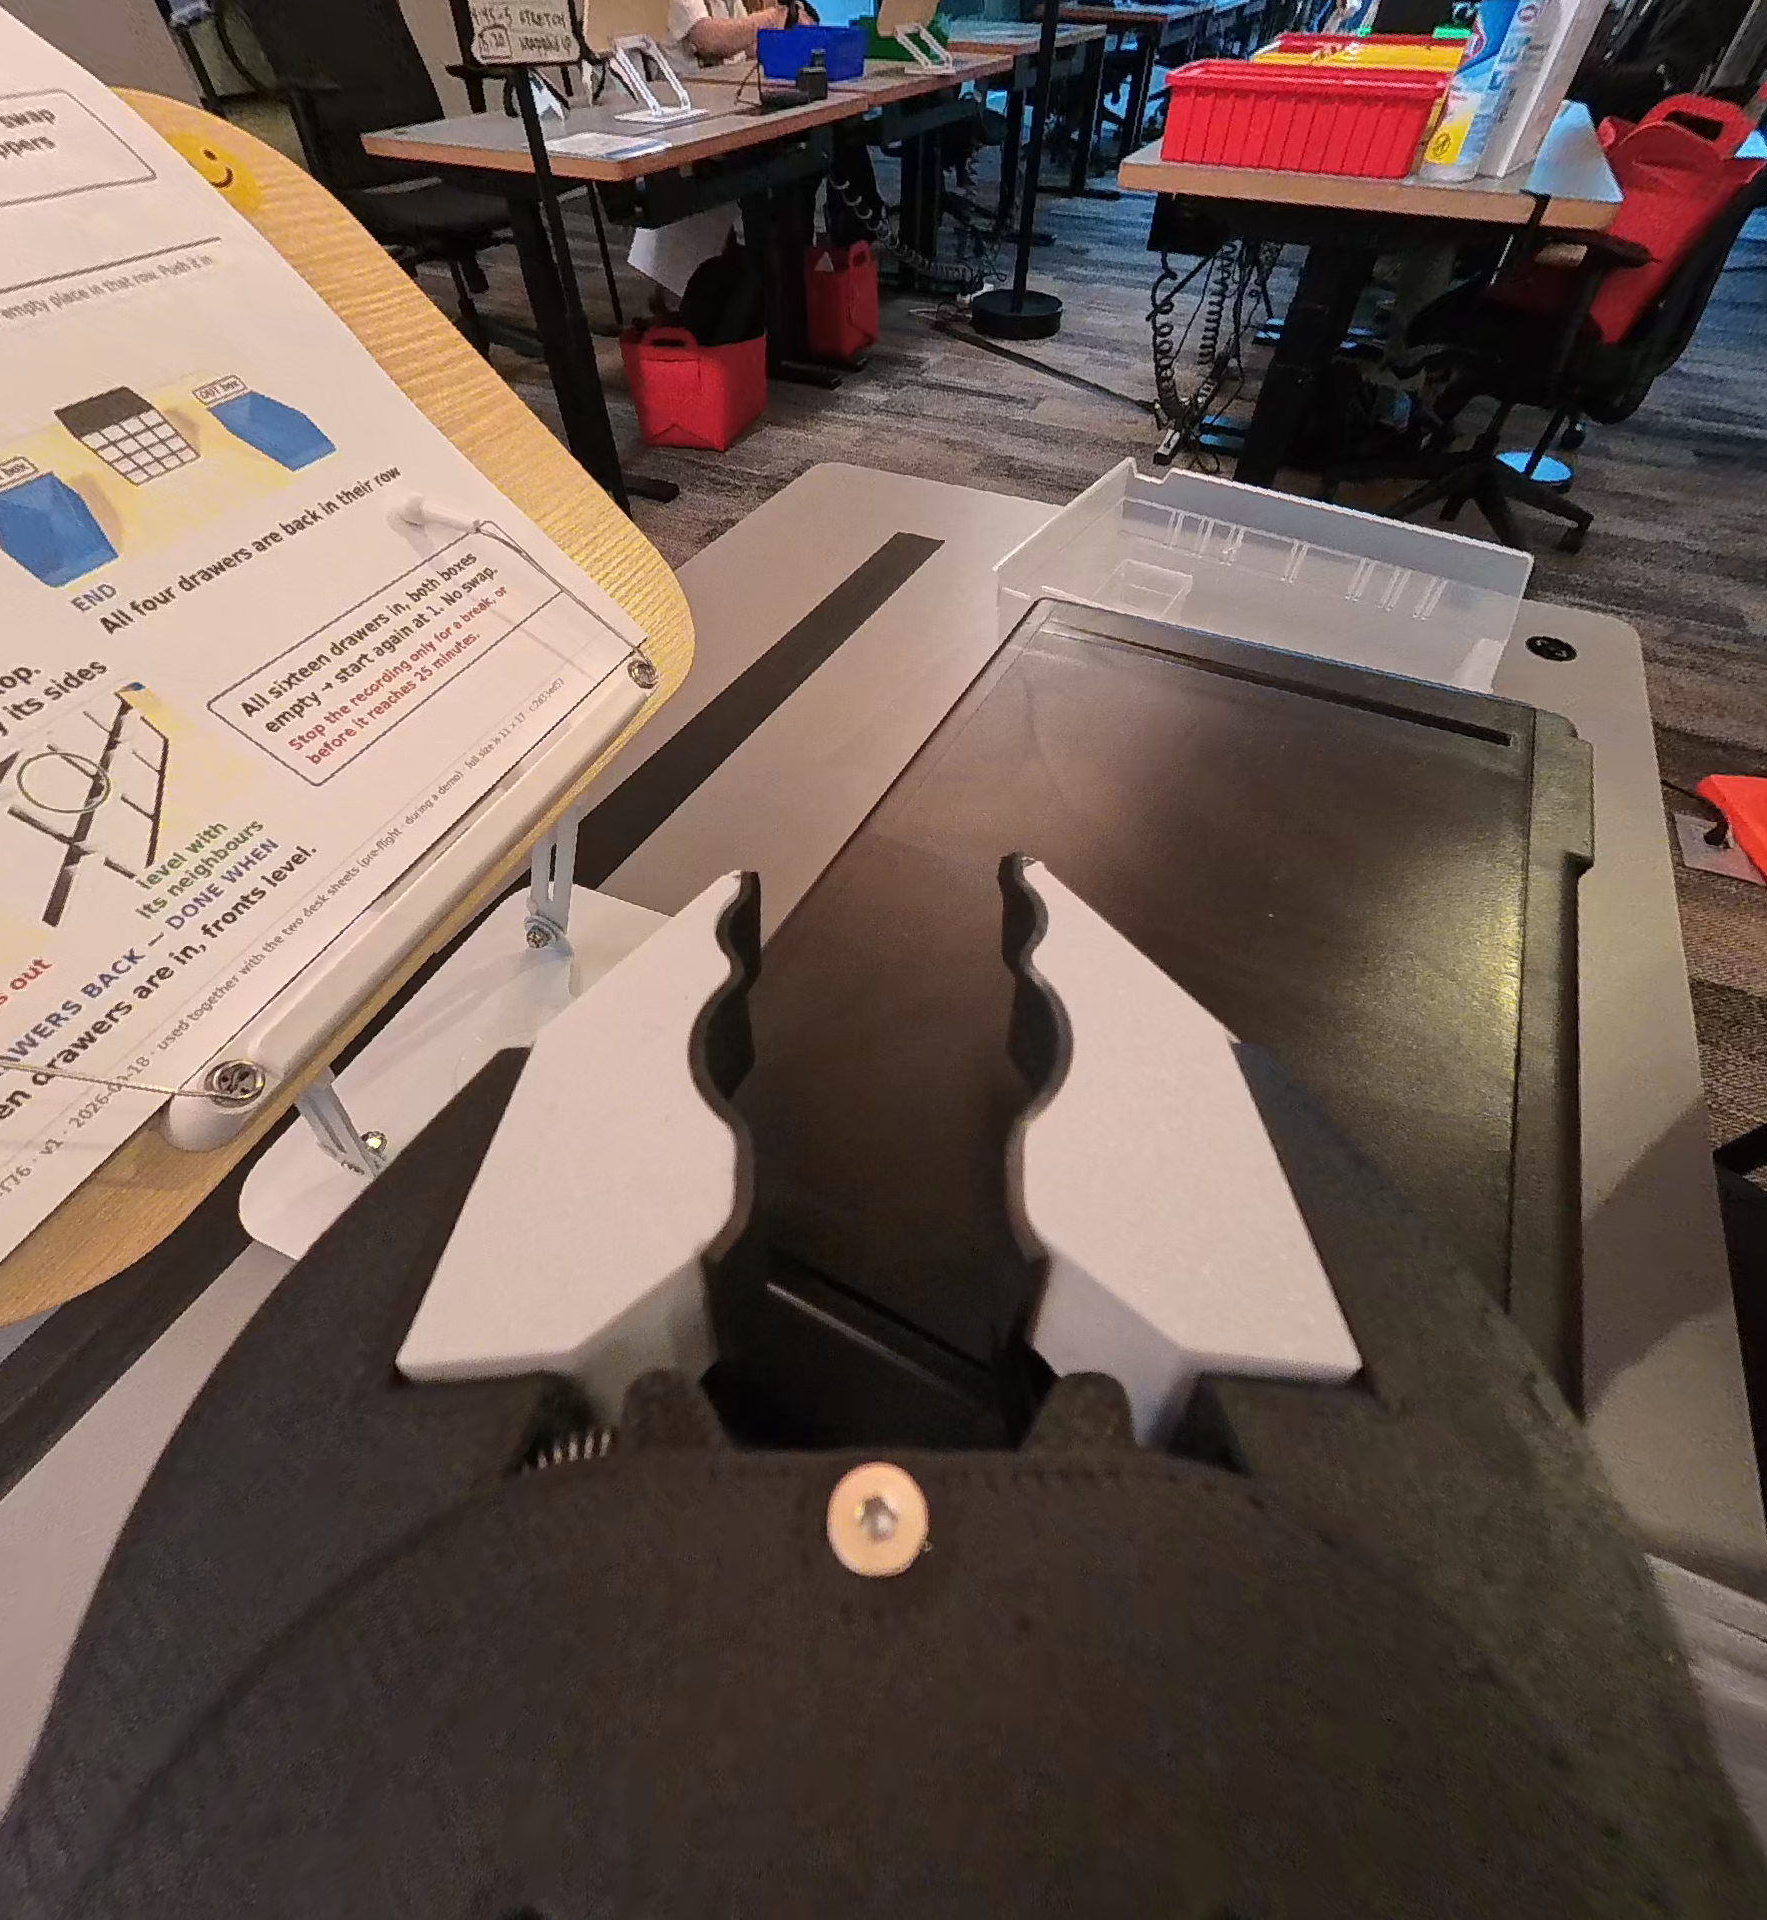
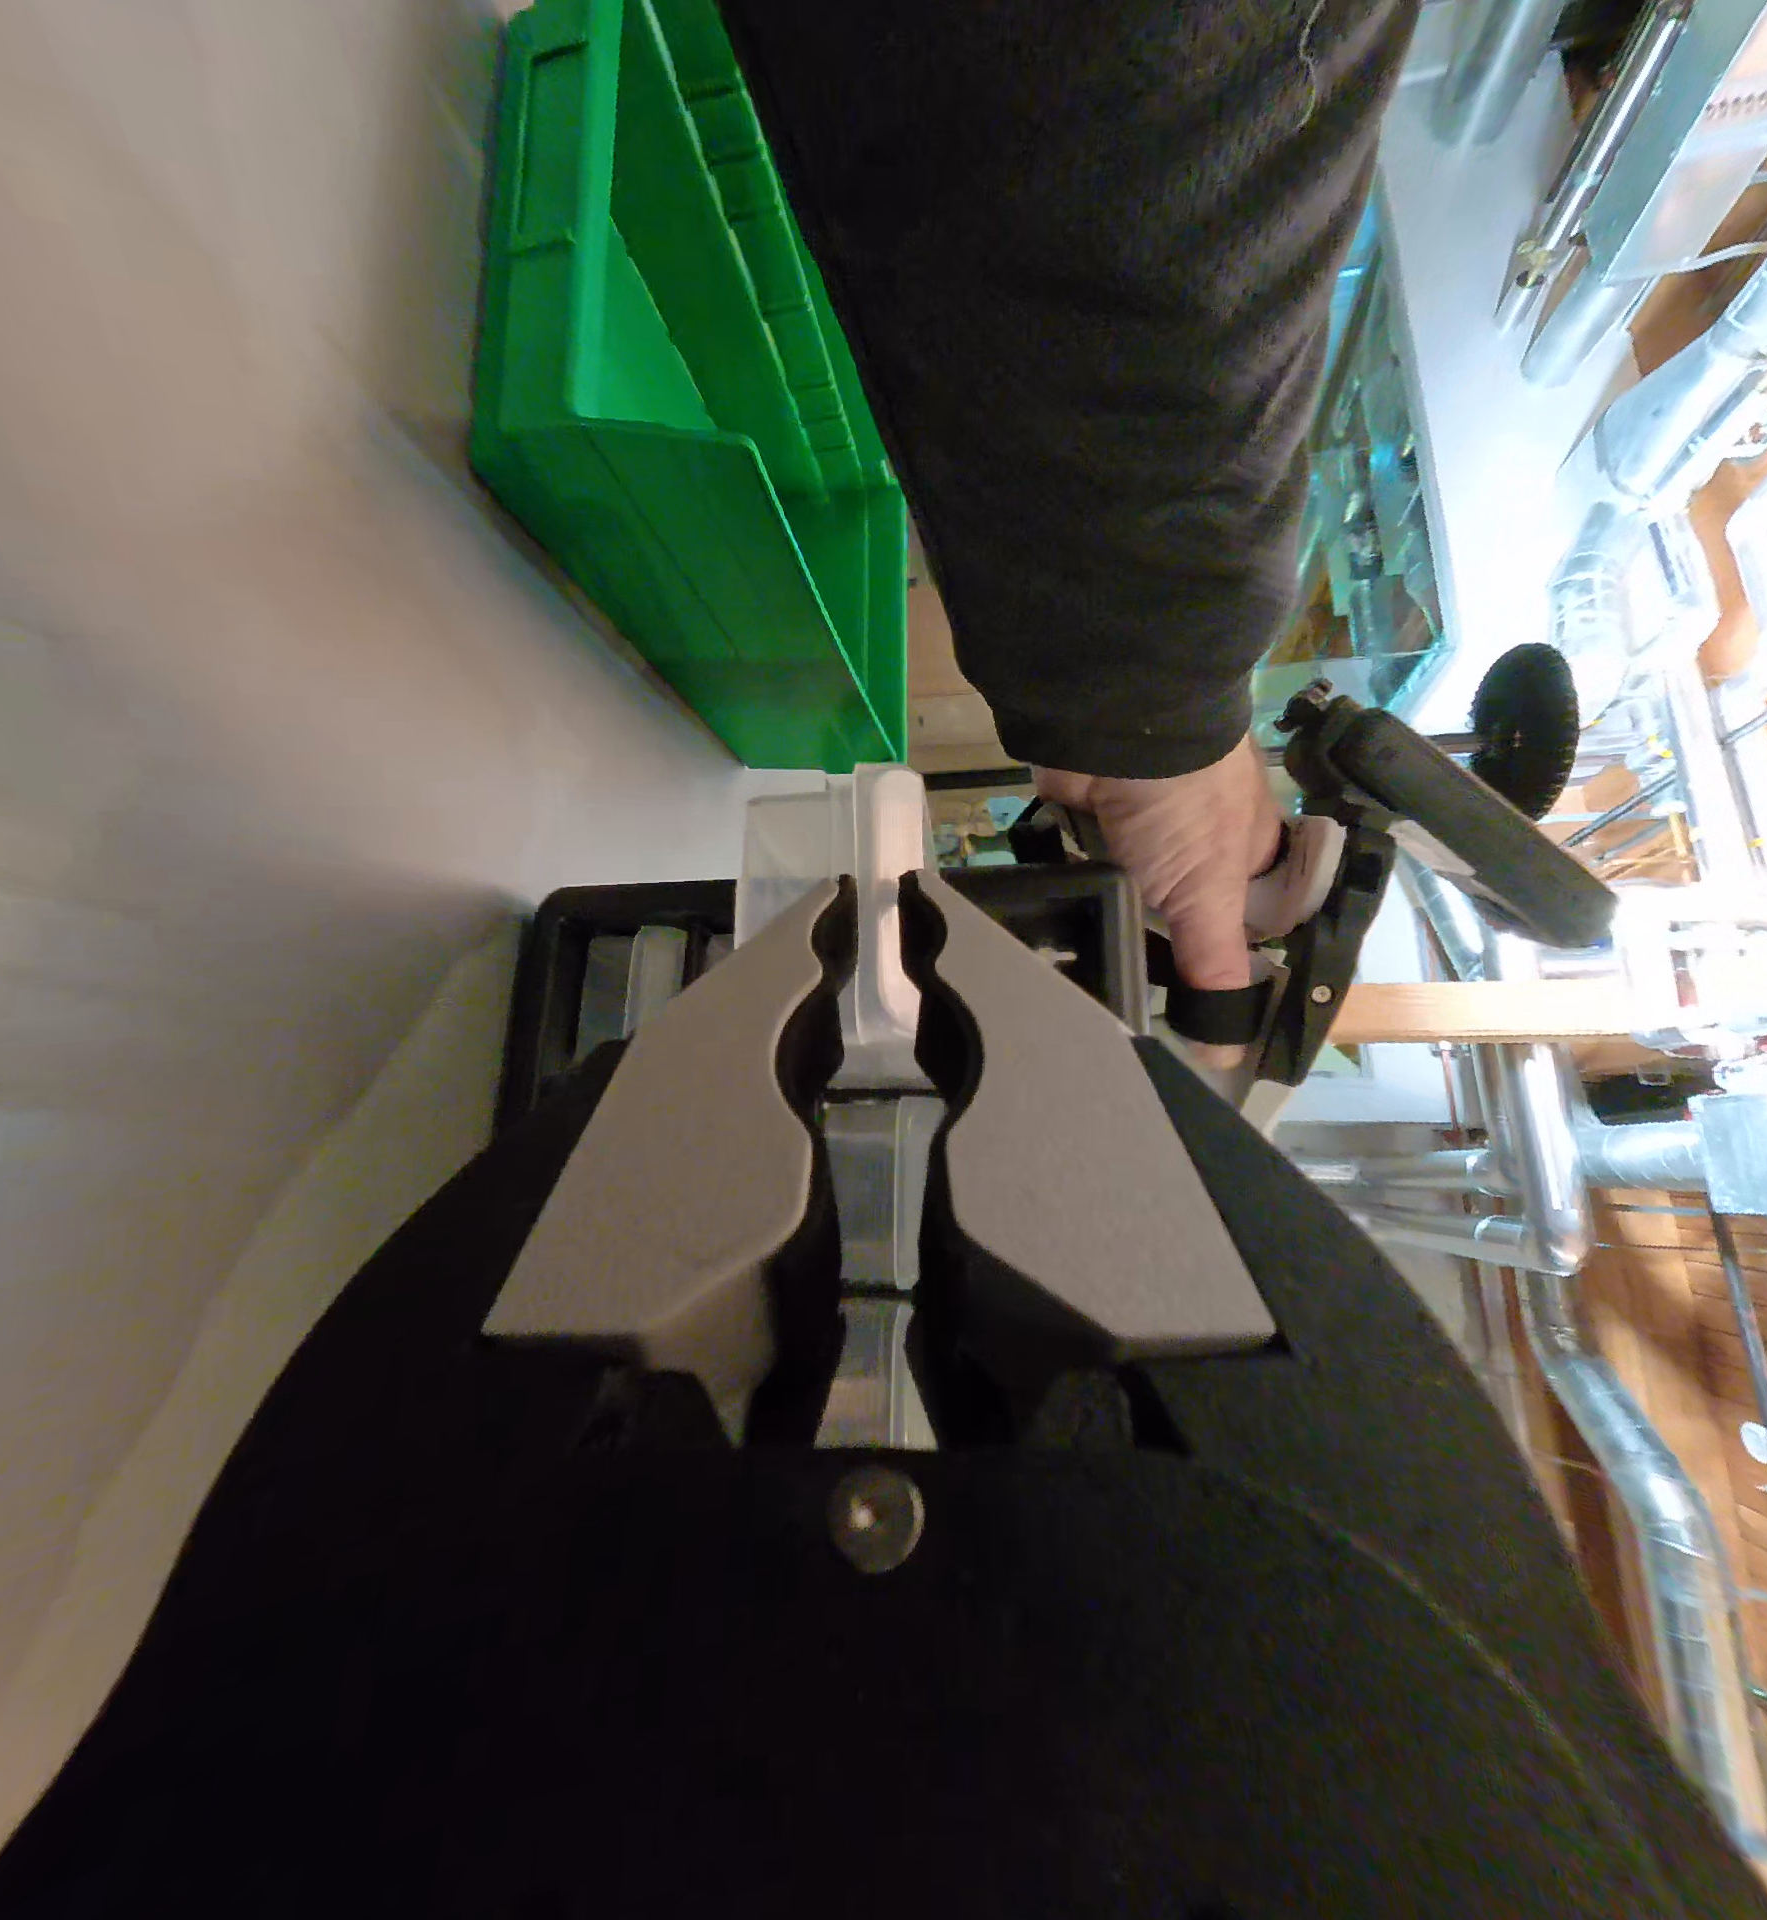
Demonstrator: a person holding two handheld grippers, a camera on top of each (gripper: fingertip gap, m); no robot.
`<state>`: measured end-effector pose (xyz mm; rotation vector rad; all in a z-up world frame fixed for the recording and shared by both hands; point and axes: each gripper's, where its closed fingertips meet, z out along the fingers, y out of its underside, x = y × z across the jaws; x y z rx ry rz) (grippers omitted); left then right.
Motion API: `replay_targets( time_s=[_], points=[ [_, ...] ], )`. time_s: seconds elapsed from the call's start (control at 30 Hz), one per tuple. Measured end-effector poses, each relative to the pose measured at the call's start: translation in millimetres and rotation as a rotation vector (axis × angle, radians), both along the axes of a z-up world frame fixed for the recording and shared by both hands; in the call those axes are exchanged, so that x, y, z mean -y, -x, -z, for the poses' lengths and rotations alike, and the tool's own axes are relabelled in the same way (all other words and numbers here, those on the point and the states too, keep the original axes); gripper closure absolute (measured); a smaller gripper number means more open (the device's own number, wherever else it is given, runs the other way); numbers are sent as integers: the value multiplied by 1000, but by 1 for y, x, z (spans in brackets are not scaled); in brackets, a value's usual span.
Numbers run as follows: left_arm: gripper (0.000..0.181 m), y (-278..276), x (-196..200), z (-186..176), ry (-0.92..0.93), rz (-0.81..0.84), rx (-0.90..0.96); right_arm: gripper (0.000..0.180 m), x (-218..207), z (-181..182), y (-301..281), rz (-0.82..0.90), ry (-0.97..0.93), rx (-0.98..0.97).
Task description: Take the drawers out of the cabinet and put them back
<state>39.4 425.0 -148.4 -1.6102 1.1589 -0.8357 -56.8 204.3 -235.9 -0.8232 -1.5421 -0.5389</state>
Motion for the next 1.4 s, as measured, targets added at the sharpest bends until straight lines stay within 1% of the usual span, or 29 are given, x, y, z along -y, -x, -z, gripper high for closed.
replay_targets(
  time_s=[0.17,0.37,0.43,0.53,0.7,0.8,0.87,0.93,1.03,1.13,1.23,1.33,1.4],
  points=[
    [135,0,0,0,0,-1,0,173,0,1,2,-1,65,5],
    [135,0,0,0,-1,-1,4,173,6,-5,1,-15,54,-30],
    [135,0,0,0,0,-1,5,173,5,-8,-1,-16,103,-47],
    [135,0,0,0,-1,-1,4,174,6,-5,0,18,114,-29],
    [135,0,0,-1,-2,-2,7,174,22,7,11,-26,83,-9],
    [135,0,0,-1,-2,-2,9,174,23,-6,8,-26,77,-42],
    [135,0,0,-1,-3,-2,10,178,28,-17,8,-31,67,-52],
    [135,0,0,-1,-2,-1,9,180,34,-20,9,-52,86,-47],
    [135,0,0,-1,-2,-3,8,180,16,-23,-4,-30,124,-70],
    [135,0,0,-1,-3,-4,12,180,11,-26,-15,-56,194,-95],
    [135,0,0,-1,-3,-2,9,180,12,-19,-26,-87,240,-94],
    [135,1,0,-1,-4,-3,14,180,16,-2,-39,-124,283,-65],
    [135,0,0,-1,-5,-3,14,180,17,5,-50,-118,244,-25]
  ],
)
